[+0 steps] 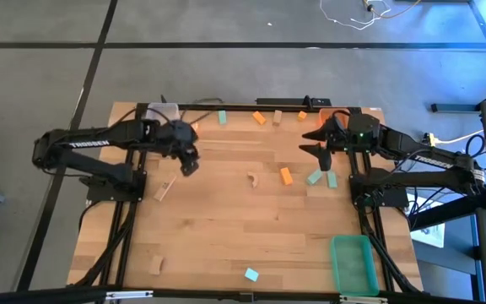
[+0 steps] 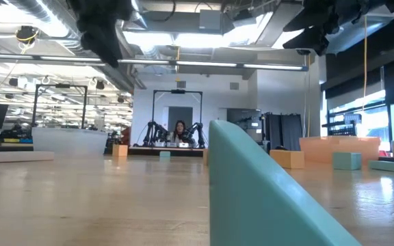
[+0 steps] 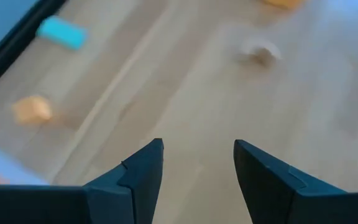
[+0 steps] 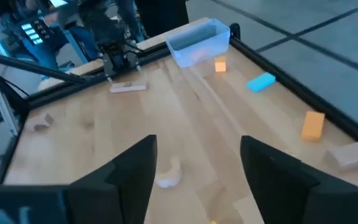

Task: Sort & place blocks by color
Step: Put the orange block into the transparent bin

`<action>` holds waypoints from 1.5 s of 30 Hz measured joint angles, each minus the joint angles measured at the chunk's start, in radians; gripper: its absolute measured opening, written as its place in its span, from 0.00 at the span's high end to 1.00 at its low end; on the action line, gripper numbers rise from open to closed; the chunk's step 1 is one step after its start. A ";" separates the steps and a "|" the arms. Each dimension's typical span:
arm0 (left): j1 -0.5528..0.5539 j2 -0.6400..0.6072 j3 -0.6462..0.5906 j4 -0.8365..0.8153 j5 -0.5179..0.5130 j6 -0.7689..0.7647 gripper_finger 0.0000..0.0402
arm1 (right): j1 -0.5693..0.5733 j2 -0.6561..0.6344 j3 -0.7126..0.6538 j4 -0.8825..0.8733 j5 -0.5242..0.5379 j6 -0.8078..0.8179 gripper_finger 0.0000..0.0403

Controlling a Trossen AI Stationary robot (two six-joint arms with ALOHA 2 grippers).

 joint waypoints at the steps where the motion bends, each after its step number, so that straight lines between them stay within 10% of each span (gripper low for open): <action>1: -0.021 0.000 0.000 0.001 0.000 0.028 0.53 | 0.000 0.002 0.000 0.000 -0.008 0.021 0.43; 21: -0.149 0.001 0.000 0.001 -0.017 0.049 0.53 | 0.052 0.038 0.110 -0.166 0.044 0.280 0.43; 33: -0.148 0.001 0.000 0.001 -0.017 0.058 0.53 | 0.126 0.465 0.597 -0.848 0.153 0.654 0.43; 45: -0.148 0.001 0.000 0.001 -0.017 0.085 0.53 | 0.126 0.707 0.677 -0.874 -0.037 0.507 0.43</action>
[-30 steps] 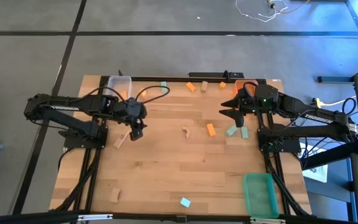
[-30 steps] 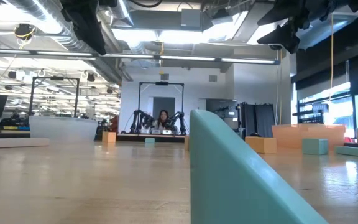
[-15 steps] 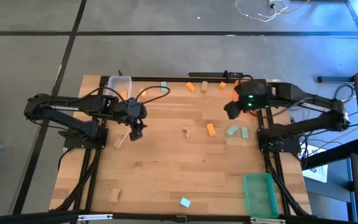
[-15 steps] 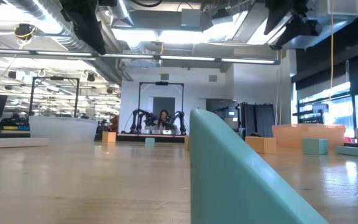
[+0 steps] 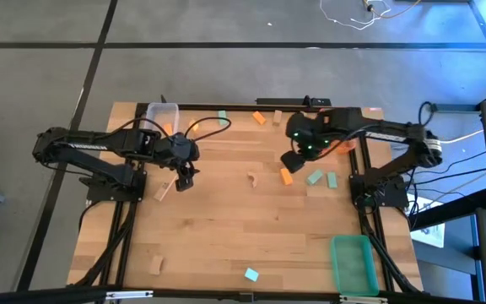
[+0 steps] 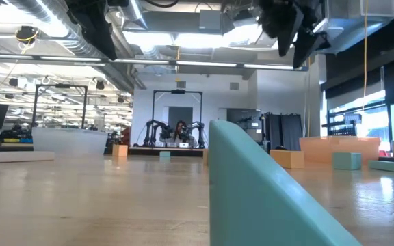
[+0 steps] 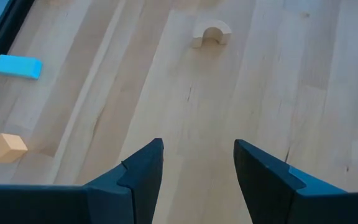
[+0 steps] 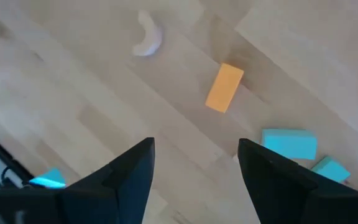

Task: Sort & place blocks by color
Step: Put the orange block into the transparent bin

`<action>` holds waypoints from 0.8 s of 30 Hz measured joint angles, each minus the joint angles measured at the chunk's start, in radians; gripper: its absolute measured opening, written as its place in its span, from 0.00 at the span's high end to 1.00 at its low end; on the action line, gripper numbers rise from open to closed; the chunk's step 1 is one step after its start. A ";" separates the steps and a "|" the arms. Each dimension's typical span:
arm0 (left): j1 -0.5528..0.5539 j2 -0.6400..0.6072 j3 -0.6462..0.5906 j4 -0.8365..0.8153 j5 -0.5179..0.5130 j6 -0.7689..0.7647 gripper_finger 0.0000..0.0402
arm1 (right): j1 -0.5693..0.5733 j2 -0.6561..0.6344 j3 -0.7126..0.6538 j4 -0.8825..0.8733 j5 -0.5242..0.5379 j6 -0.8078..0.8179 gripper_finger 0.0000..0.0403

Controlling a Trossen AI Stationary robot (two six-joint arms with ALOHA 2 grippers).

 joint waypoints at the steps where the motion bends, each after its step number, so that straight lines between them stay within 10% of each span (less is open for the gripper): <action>1: 0.000 0.000 0.000 0.000 0.000 0.000 0.53 | -0.001 0.017 0.000 0.000 -0.005 0.007 0.43; 24: 0.000 0.000 0.000 0.000 0.000 0.051 0.53 | -0.008 0.378 0.000 0.006 -0.010 0.118 0.43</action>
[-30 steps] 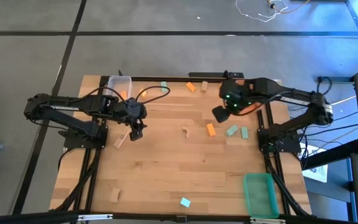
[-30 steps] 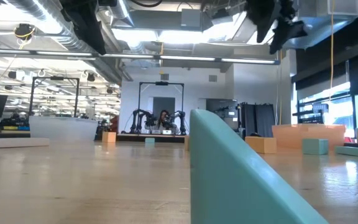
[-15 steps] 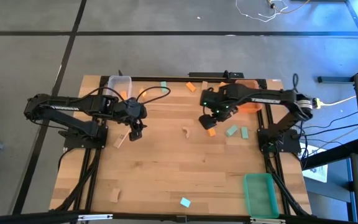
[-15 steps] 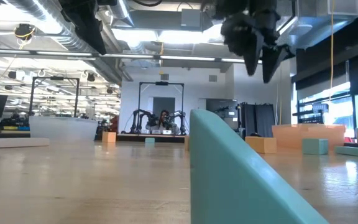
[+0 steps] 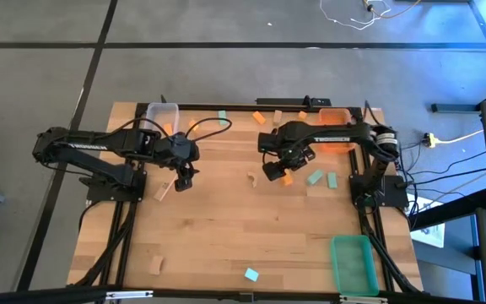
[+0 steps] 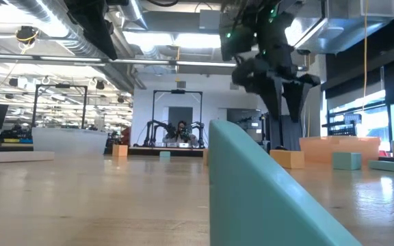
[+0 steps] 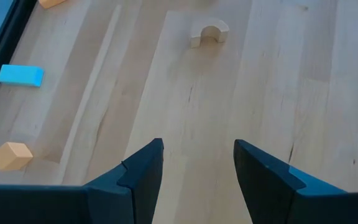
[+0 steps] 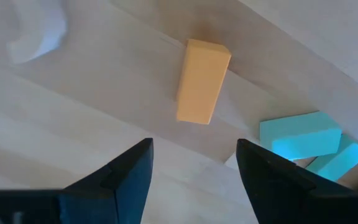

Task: Sort & place blocks by color
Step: Put the orange block into the transparent bin

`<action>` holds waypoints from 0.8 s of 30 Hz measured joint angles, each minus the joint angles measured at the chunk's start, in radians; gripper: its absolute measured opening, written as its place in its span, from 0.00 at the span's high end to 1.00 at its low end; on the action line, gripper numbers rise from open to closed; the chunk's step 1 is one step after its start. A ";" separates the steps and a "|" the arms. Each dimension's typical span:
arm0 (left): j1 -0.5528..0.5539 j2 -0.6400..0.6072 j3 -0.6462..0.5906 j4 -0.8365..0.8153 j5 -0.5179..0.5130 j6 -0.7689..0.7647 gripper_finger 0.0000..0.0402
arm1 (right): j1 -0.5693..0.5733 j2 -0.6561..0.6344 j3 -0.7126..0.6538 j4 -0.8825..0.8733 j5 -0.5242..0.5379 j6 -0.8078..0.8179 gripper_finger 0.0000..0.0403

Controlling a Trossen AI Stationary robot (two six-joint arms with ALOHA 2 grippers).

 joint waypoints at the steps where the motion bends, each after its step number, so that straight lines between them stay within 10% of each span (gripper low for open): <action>1: 0.000 0.000 0.000 0.000 0.000 0.000 0.53 | 0.000 0.012 0.000 0.000 0.000 -0.002 0.43; 24: 0.000 0.000 0.000 0.000 0.000 -0.003 0.53 | -0.029 0.239 -0.001 0.103 0.057 -0.122 0.43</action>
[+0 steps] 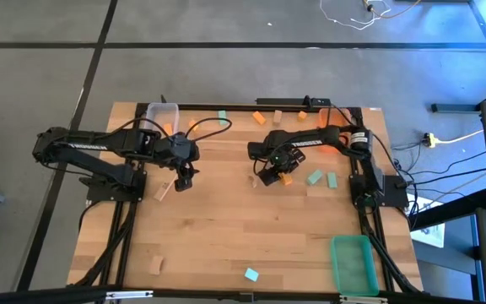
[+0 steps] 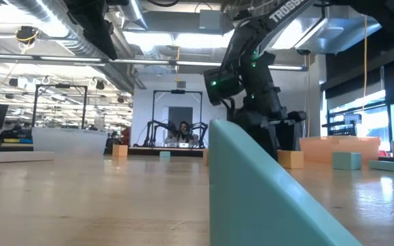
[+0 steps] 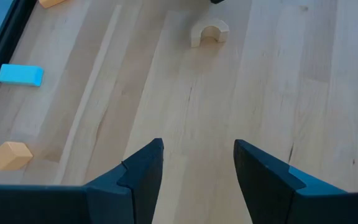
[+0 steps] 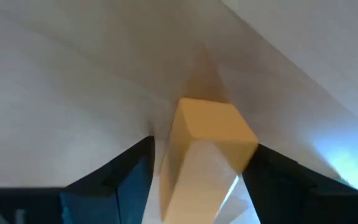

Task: Sort & place blocks by color
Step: Put the orange block into the transparent bin

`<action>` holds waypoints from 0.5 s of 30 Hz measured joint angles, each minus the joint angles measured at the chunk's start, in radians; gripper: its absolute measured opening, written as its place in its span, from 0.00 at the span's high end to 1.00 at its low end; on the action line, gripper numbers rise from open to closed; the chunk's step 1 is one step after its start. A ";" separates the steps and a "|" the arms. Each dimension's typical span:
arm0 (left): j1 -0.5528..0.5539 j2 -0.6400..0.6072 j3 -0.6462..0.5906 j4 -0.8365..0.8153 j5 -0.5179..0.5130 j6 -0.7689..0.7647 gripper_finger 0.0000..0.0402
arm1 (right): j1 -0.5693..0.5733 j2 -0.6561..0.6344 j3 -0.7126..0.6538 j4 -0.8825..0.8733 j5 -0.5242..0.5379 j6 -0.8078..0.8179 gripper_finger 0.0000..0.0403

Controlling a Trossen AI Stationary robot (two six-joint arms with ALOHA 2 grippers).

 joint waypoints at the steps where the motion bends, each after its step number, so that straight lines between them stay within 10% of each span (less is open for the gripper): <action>1: 0.000 0.000 0.000 0.000 0.000 -0.001 0.53 | -0.002 0.005 0.001 0.003 -0.001 -0.016 0.43; 15: 0.000 0.000 0.000 0.000 0.008 -0.006 0.53 | -0.012 0.032 0.016 0.043 -0.043 -0.152 0.68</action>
